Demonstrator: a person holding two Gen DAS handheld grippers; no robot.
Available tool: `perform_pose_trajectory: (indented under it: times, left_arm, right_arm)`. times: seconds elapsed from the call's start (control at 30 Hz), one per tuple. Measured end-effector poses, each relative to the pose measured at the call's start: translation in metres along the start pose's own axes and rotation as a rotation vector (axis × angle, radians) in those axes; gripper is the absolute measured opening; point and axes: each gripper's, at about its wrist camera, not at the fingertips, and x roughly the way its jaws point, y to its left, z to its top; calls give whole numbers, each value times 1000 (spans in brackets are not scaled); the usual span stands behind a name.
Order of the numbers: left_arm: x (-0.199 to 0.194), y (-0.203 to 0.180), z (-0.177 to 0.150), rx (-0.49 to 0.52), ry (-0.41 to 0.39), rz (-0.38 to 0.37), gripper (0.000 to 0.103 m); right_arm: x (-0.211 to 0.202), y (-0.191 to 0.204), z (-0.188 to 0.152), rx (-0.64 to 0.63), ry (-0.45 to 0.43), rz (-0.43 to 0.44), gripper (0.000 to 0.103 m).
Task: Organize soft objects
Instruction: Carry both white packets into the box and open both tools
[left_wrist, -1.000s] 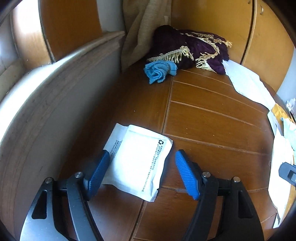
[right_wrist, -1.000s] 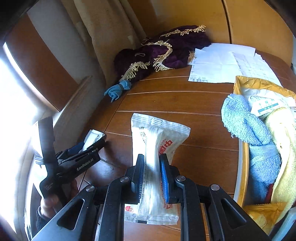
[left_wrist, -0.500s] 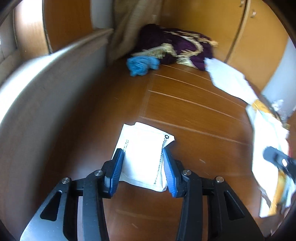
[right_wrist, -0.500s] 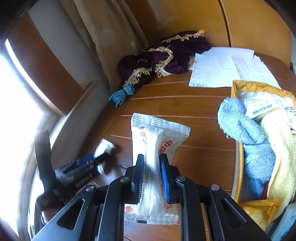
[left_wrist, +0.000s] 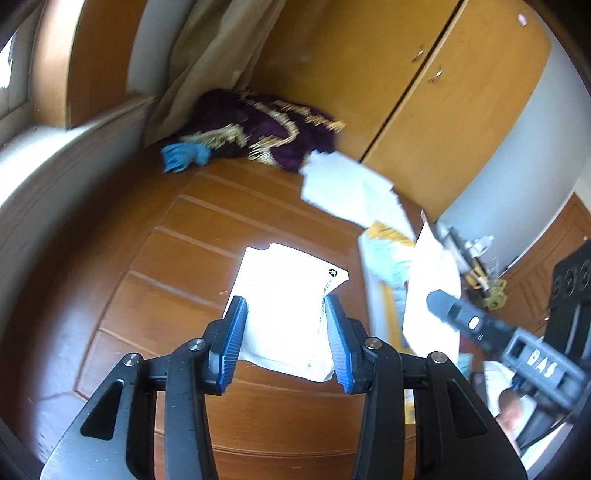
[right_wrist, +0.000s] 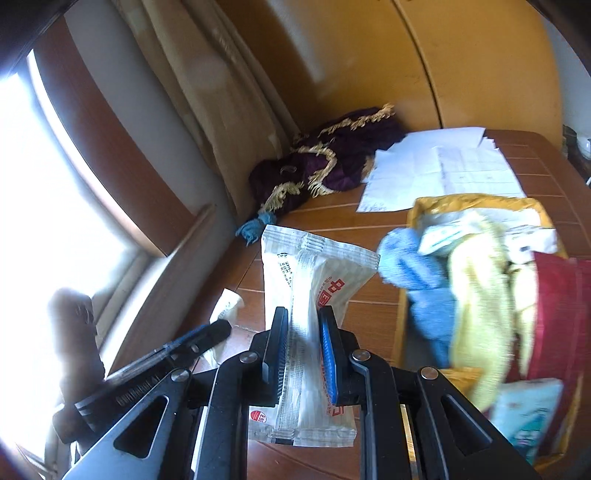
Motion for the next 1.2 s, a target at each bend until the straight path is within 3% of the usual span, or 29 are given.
perform_pose_trajectory:
  times: [0.2, 0.5, 0.6, 0.87, 1.07, 1.2]
  left_arm:
    - [-4, -47, 6, 44, -12, -65, 40]
    - [30, -124, 18, 130, 38, -142, 40]
    - [48, -142, 28, 148, 49, -150, 40]
    - [129, -157, 63, 110, 168, -158, 40]
    - [169, -161, 53, 107, 239, -164, 41]
    - [172, -165, 45, 144, 222, -146, 42]
  right_arm:
    - [-33, -49, 6, 83, -14, 40, 18]
    - [-71, -119, 40, 157, -107, -62, 18]
    - [-61, -145, 63, 199, -88, -72, 18]
    - [-13, -185, 96, 269, -14, -156, 18]
    - [7, -195, 92, 276, -16, -188, 19]
    - [13, -194, 89, 264, -12, -208, 27]
